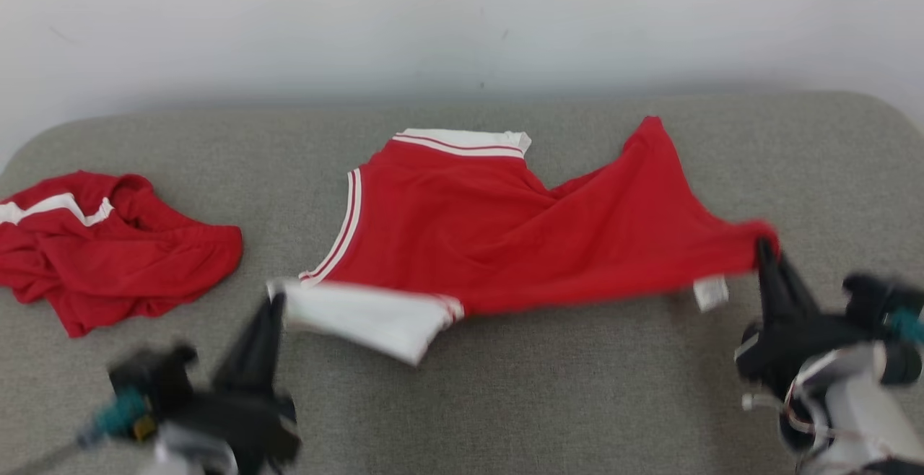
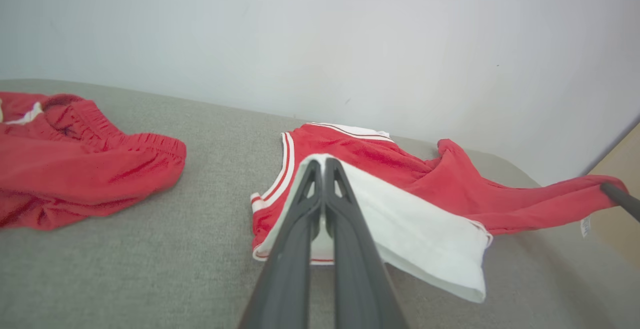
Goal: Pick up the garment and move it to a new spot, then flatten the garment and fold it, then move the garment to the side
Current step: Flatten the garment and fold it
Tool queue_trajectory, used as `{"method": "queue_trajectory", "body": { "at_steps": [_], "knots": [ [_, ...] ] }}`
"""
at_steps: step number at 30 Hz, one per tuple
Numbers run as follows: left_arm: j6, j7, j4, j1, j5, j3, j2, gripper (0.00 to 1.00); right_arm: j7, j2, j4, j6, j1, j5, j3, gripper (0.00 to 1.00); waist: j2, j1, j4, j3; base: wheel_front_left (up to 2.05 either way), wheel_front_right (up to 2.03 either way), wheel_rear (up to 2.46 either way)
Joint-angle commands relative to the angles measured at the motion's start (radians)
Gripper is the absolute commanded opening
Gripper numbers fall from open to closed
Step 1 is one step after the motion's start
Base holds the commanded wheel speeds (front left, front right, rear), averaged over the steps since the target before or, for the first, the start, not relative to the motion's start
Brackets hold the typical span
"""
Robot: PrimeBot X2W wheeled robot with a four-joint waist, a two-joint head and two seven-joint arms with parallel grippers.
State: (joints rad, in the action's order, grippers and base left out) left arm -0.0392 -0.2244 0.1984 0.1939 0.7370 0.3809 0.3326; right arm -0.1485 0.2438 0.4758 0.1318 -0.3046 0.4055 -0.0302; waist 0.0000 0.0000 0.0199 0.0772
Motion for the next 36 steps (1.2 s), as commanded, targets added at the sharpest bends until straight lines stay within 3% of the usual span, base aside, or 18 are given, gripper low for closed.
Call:
{"method": "queue_trajectory", "body": {
  "at_steps": [1,7,9,15,21,29,36],
  "knots": [
    [0.001,0.017,-0.018,0.054,-0.025,-0.002,0.024,0.0,0.014,0.011,-0.022,-0.002,-0.036,0.01,0.002,0.0,0.0,0.0,-0.007,0.021,0.0,0.0,0.0],
    [-0.036,0.176,-0.049,0.436,-0.026,-0.029,0.084,0.0,0.124,0.033,-0.091,-0.002,-0.296,0.013,0.02,0.0,0.0,0.0,-0.035,0.154,0.0,0.0,0.0],
    [-0.049,0.235,-0.022,0.594,-0.046,-0.03,0.114,0.0,0.167,0.024,-0.084,-0.002,-0.42,0.021,0.028,0.0,0.0,0.0,-0.049,0.218,0.0,0.0,0.0],
    [-0.075,0.339,0.123,1.042,-0.046,-0.027,0.12,0.0,0.262,0.005,0.004,-0.002,-0.827,0.035,0.029,0.0,0.0,0.0,-0.08,0.389,0.0,0.0,0.0],
    [-0.083,0.326,0.309,1.433,-0.081,-0.041,0.123,0.0,0.306,-0.036,0.175,-0.002,-1.19,0.056,-0.054,0.0,0.0,0.0,-0.1,0.513,0.0,0.0,0.0],
    [-0.092,0.213,0.546,1.806,-0.107,-0.026,0.081,0.0,0.26,-0.06,0.364,-0.002,-1.521,-0.041,-0.184,0.0,0.0,0.0,-0.084,0.58,0.0,0.0,0.0],
    [-0.089,0.164,0.649,1.945,-0.11,0.012,0.053,0.0,0.228,-0.058,0.469,-0.002,-1.639,-0.115,-0.232,0.0,0.0,0.0,-0.067,0.593,0.0,0.0,0.0]
  ]
}}
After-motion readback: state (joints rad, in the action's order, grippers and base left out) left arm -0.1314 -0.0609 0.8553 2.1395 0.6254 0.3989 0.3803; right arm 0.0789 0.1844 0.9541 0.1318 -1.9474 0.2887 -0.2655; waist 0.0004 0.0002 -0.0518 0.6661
